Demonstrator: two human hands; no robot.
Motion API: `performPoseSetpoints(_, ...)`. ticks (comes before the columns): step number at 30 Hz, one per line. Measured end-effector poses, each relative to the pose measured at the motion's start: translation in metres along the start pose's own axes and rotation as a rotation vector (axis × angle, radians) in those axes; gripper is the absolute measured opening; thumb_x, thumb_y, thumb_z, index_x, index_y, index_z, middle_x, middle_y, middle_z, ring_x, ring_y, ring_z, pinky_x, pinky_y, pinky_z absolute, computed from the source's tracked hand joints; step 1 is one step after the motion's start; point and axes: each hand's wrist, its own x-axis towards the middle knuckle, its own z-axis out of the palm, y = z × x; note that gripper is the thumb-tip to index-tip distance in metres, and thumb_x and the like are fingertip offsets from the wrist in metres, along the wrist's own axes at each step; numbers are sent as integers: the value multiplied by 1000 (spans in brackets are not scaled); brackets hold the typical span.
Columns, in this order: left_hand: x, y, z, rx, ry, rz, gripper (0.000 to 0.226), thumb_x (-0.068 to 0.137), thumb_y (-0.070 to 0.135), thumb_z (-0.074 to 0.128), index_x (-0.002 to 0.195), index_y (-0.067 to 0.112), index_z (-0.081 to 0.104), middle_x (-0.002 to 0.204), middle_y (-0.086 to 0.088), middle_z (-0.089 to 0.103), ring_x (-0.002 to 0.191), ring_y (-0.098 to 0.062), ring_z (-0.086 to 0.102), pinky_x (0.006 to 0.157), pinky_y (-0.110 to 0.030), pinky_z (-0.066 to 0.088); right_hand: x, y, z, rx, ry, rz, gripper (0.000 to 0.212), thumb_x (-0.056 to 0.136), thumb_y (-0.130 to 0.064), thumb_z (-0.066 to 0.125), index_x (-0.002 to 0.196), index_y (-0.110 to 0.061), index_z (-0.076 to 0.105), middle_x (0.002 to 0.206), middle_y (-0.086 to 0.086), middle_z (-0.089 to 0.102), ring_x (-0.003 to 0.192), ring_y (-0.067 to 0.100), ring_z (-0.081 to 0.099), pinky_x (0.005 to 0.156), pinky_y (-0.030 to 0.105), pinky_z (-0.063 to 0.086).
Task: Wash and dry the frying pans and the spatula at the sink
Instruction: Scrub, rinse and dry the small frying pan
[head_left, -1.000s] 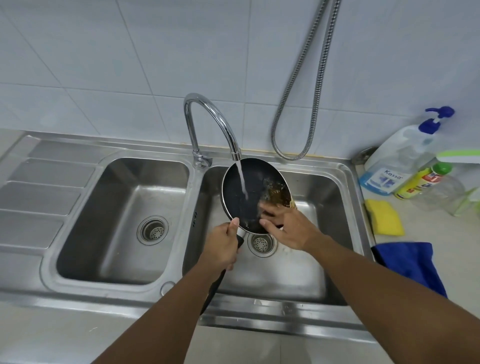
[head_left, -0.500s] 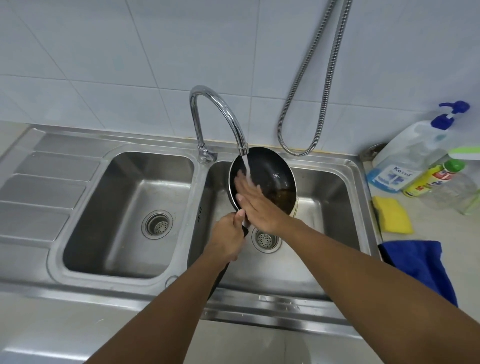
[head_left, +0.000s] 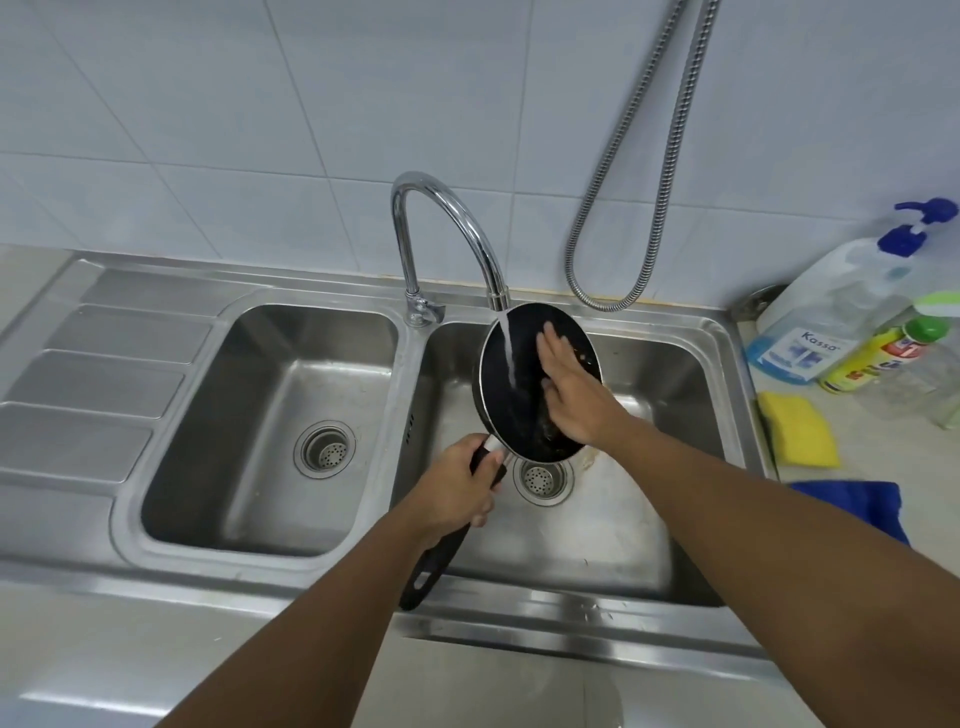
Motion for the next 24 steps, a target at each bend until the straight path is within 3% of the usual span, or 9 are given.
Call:
performPoseSetpoints(3,1,1,5,-100,-49,-1,17,108,8,48,124,9,53,91,-16,53,56,-12,44,51,-26,42,15,-27,6,51,-24,-92,74,101,2,39,163,-16,4,169,7,-12,154,15,-4,125,25,4)
performPoseSetpoints(7,4,3,-1,-126,-52,-4,21,105,5,51,126,11,52,89,-12,53,55,-9,46,52,-23,44,-4,-41,27,85,-93,-255,78,95,16,35,162,-16,11,169,-1,2,156,14,2,127,29,5)
performPoseSetpoints(10,4,0,-9,-73,-52,5,27,105,7,53,131,14,52,91,-13,55,56,-8,47,53,-23,46,-6,-29,23,11,-89,-329,81,96,14,38,162,-22,9,169,-9,-1,156,13,-2,127,34,3)
performPoseSetpoints(14,4,0,-8,-67,-44,20,32,104,8,55,135,17,52,92,-12,56,55,-9,47,52,-24,45,11,-12,7,2,-74,-158,67,108,-14,37,161,-33,1,167,-11,-16,155,19,-12,127,48,4)
performPoseSetpoints(18,6,1,-2,-98,-45,38,30,104,7,54,133,16,53,90,-14,54,54,-9,44,50,-24,43,8,-13,-1,13,-68,-8,66,110,-37,32,162,-21,-5,167,-5,-22,154,13,-14,128,41,3)
performPoseSetpoints(20,9,4,2,-115,-36,45,28,104,8,54,131,17,54,89,-13,54,52,-8,45,50,-23,43,0,-17,5,71,-42,186,74,108,-48,29,161,-13,-7,166,2,-28,154,18,-18,127,38,-1)
performPoseSetpoints(22,12,9,5,-136,-29,46,26,104,9,54,128,17,56,87,-12,55,52,-8,44,49,-22,42,-7,-19,14,98,-41,314,75,108,-49,26,160,-6,-6,166,10,-27,155,24,-16,126,38,0)
performPoseSetpoints(24,15,12,5,-137,-24,35,23,105,8,53,125,17,58,86,-11,54,51,-8,43,47,-22,41,-16,-23,20,124,-60,330,67,109,-42,26,160,-4,7,168,15,-16,156,34,3,126,38,10)
